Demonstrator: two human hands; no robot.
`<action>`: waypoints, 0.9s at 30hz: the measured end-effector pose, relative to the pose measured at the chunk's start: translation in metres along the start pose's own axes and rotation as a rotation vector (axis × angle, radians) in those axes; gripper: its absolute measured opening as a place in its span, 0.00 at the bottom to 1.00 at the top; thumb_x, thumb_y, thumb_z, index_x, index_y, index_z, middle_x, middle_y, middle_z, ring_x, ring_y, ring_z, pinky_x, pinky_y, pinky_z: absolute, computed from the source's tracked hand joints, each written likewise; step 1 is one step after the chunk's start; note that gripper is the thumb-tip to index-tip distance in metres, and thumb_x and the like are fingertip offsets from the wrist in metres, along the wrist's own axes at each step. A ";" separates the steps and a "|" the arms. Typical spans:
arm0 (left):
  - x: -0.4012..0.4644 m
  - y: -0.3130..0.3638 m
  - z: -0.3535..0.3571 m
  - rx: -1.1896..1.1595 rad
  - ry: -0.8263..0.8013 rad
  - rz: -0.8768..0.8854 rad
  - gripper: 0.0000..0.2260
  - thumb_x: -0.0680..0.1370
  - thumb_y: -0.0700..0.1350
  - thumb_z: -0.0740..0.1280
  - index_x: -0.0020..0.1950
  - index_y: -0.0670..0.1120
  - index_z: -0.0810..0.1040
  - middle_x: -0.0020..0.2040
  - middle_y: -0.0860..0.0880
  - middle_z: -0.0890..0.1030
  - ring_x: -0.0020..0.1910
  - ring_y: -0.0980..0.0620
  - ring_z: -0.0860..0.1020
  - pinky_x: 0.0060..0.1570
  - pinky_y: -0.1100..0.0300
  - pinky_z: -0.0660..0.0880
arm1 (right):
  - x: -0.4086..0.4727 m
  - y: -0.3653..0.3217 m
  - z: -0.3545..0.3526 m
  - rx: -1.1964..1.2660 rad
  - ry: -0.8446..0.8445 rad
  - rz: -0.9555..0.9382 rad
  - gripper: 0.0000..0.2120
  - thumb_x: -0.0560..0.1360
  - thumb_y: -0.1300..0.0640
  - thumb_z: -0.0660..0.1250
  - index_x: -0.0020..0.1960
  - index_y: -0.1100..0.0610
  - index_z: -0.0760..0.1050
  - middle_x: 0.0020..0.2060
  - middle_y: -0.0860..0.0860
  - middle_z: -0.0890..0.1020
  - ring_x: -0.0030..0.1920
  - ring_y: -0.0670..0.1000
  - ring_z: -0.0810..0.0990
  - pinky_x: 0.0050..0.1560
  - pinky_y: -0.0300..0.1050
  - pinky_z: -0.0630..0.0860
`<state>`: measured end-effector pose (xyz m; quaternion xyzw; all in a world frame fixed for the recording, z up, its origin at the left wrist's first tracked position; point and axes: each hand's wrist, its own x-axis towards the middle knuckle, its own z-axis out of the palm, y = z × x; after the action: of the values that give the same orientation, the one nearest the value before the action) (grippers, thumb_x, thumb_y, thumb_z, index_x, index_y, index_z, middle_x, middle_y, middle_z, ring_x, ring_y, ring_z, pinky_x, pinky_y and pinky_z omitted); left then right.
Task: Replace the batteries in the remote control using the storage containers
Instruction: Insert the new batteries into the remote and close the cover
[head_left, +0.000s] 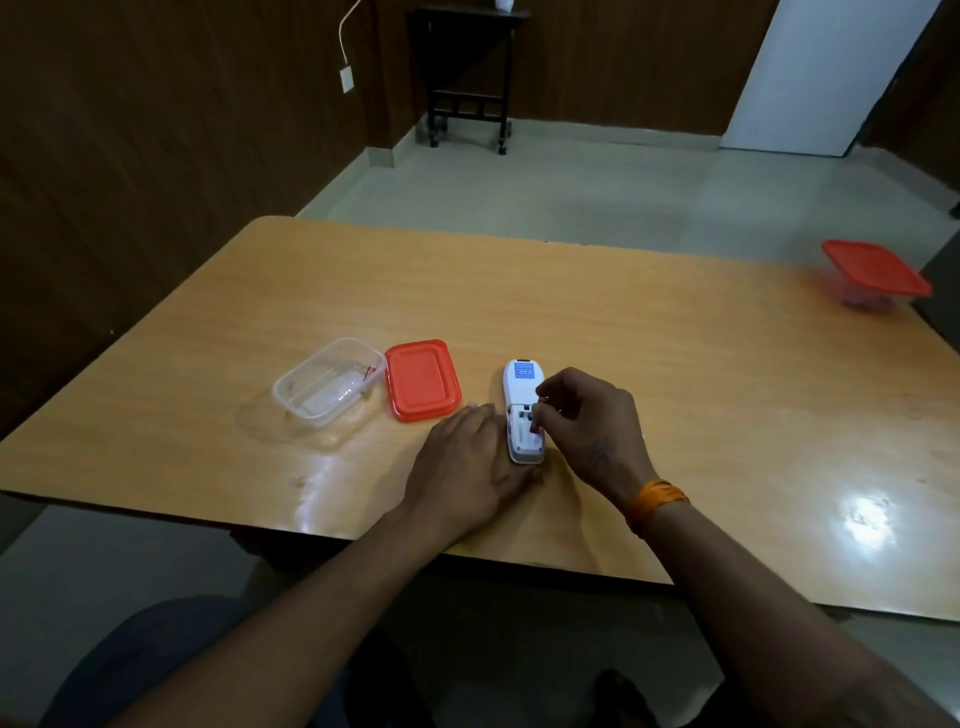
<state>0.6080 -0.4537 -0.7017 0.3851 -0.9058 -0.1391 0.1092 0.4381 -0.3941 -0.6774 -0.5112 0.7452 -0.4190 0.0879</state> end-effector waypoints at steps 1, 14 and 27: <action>0.001 -0.001 0.004 0.007 0.014 -0.004 0.35 0.79 0.69 0.61 0.78 0.49 0.69 0.78 0.47 0.71 0.79 0.46 0.66 0.77 0.53 0.60 | 0.001 0.000 0.002 -0.010 -0.006 -0.008 0.05 0.74 0.60 0.75 0.49 0.55 0.82 0.38 0.47 0.86 0.40 0.46 0.85 0.44 0.43 0.80; 0.010 -0.006 0.021 -0.054 0.121 0.035 0.36 0.76 0.67 0.63 0.78 0.48 0.69 0.75 0.48 0.75 0.74 0.46 0.73 0.74 0.51 0.68 | -0.007 -0.008 -0.009 -0.355 -0.155 -0.288 0.04 0.73 0.57 0.73 0.47 0.54 0.80 0.38 0.49 0.85 0.39 0.55 0.82 0.39 0.48 0.76; 0.019 -0.009 0.021 -0.100 0.046 0.050 0.44 0.72 0.72 0.51 0.83 0.49 0.63 0.82 0.49 0.66 0.81 0.48 0.65 0.78 0.49 0.60 | -0.007 -0.018 -0.008 -0.320 -0.151 -0.064 0.07 0.75 0.53 0.73 0.47 0.54 0.88 0.39 0.51 0.88 0.42 0.55 0.83 0.45 0.47 0.78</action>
<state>0.5955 -0.4700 -0.7225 0.3595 -0.9043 -0.1724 0.1525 0.4493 -0.3867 -0.6613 -0.5720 0.7772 -0.2580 0.0479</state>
